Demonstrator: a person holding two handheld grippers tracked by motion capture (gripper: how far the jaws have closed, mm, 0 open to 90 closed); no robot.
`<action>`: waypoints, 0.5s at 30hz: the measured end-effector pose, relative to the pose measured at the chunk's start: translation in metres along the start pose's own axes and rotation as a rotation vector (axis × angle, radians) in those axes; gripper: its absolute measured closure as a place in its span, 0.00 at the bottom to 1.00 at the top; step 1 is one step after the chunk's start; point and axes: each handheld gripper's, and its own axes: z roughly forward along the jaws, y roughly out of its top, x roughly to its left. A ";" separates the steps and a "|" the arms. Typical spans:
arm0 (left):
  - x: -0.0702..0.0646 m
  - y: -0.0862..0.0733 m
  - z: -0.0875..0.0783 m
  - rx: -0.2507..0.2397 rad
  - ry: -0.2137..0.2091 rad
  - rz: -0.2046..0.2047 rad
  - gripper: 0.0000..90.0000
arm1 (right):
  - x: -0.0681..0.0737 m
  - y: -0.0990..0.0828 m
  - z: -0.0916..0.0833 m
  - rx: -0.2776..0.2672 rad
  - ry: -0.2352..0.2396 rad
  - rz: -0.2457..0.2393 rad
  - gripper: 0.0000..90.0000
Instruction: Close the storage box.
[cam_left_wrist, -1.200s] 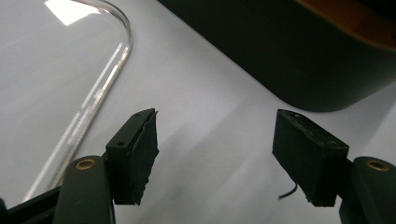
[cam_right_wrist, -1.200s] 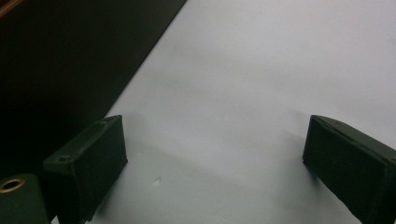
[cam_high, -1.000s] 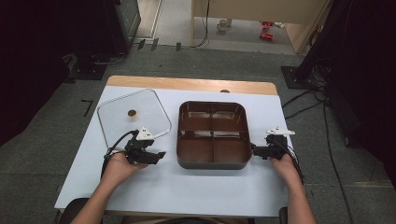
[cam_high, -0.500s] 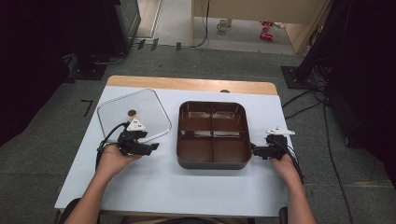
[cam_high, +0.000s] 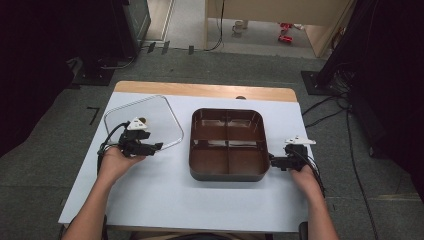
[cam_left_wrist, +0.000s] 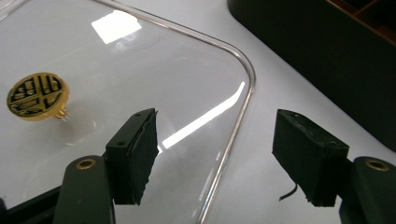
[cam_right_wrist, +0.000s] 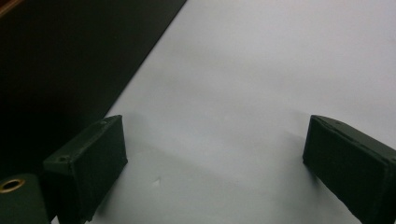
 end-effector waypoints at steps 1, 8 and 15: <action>0.004 0.000 0.000 -0.005 0.001 -0.008 0.36 | 0.000 0.000 0.000 0.000 0.000 0.000 0.06; 0.018 0.006 -0.001 -0.018 0.028 -0.018 0.36 | 0.000 0.000 0.000 0.000 0.000 0.000 0.06; 0.031 0.008 -0.001 -0.031 0.055 -0.035 0.37 | 0.000 0.000 0.000 0.000 0.000 0.000 0.06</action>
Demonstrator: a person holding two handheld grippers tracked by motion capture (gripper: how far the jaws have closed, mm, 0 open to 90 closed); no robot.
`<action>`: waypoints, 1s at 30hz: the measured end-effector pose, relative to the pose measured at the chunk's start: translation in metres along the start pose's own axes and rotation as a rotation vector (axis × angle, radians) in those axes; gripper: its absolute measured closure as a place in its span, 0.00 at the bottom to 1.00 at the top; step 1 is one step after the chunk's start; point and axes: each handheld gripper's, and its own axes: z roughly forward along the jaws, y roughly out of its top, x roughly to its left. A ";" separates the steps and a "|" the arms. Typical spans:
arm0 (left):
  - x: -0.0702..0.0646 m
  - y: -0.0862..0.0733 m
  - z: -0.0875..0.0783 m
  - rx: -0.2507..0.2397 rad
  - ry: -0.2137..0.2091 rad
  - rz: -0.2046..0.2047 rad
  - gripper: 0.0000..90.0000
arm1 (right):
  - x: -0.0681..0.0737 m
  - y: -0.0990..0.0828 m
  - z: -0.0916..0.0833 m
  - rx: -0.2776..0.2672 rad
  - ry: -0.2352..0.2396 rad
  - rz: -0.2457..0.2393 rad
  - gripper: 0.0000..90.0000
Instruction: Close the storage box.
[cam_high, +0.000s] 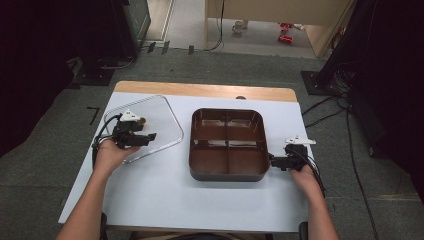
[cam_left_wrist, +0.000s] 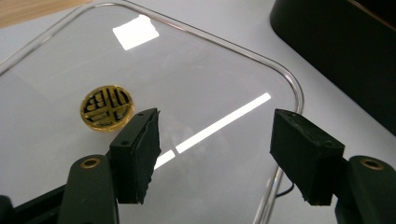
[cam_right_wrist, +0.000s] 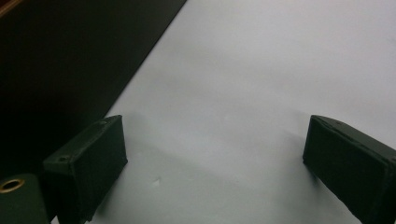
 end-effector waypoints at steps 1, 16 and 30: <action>0.001 0.001 0.000 -0.001 -0.001 -0.003 0.37 | 0.000 0.000 0.000 0.000 0.000 0.000 0.06; 0.033 0.008 0.012 -0.007 0.063 -0.044 0.39 | 0.000 0.000 0.000 -0.001 -0.001 0.000 0.06; 0.047 0.000 0.037 -0.002 0.113 -0.101 0.54 | 0.000 0.000 0.000 -0.001 -0.002 -0.001 0.06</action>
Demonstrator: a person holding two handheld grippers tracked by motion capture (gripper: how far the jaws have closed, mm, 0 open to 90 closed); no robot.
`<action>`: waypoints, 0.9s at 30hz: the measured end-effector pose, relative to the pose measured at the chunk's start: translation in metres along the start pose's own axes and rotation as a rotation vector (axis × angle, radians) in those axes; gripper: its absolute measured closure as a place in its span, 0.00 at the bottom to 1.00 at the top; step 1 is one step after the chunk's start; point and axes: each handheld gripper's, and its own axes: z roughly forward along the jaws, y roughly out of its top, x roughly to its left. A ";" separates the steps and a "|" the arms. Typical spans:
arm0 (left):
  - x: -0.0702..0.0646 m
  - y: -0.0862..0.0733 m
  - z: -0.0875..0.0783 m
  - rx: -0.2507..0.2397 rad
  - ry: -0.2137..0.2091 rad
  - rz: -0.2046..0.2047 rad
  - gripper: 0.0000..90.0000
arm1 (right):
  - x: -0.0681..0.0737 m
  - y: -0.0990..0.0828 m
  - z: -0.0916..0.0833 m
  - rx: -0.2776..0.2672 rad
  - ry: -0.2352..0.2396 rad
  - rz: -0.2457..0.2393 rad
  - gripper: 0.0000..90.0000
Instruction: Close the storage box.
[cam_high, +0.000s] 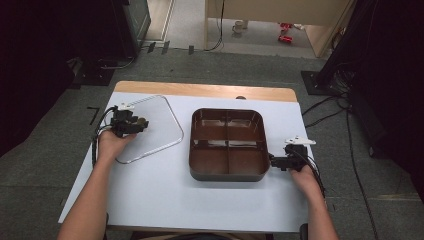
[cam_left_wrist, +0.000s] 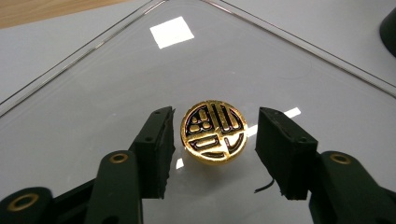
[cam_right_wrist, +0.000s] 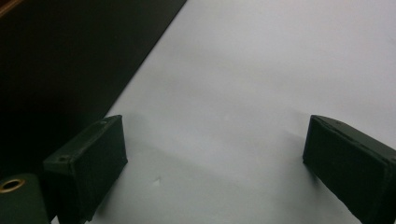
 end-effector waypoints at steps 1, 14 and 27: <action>0.000 0.000 0.001 0.004 -0.001 0.000 0.57 | 0.000 0.000 0.000 0.000 0.000 0.000 0.06; 0.001 0.000 0.003 0.023 0.007 -0.019 0.66 | 0.000 0.000 0.000 0.000 0.000 0.000 0.06; -0.001 0.016 -0.022 -0.025 -0.005 -0.057 0.66 | 0.000 0.000 0.000 0.000 0.001 0.001 0.06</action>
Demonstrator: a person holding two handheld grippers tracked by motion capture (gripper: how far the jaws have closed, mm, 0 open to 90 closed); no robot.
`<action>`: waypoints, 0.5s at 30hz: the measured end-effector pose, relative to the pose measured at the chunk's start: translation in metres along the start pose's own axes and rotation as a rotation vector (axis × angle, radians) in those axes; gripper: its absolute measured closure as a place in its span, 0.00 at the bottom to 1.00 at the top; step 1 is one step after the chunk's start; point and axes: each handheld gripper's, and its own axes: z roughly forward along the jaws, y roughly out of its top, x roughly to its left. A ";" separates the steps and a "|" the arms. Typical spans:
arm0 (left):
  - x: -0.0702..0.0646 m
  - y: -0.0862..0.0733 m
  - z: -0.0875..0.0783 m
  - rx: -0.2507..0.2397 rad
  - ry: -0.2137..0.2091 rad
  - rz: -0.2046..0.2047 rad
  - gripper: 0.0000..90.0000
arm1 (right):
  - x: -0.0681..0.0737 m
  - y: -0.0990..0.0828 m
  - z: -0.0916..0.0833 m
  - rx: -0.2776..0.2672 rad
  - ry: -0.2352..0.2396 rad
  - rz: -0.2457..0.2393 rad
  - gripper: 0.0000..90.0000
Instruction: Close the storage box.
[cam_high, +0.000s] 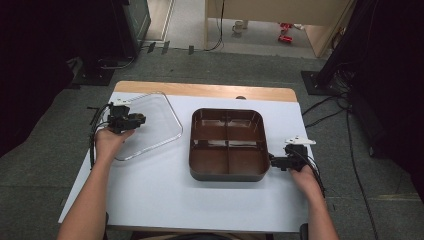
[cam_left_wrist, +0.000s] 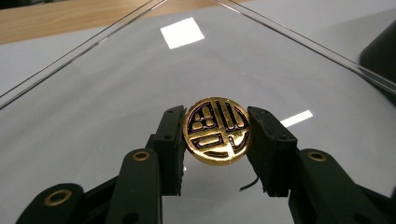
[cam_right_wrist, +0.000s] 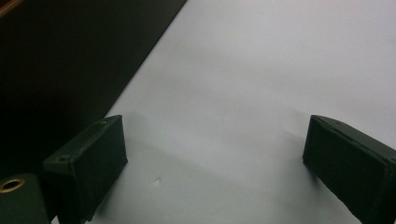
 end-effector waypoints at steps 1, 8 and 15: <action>0.000 0.000 0.000 0.000 0.000 0.000 0.66 | 0.000 0.000 0.000 0.000 0.000 0.000 0.06; -0.008 0.009 -0.018 0.012 -0.021 -0.010 0.66 | 0.000 0.000 0.000 0.000 0.001 0.000 0.06; -0.016 0.015 -0.032 0.004 -0.047 -0.018 0.66 | 0.000 0.000 0.000 0.000 0.001 0.000 0.06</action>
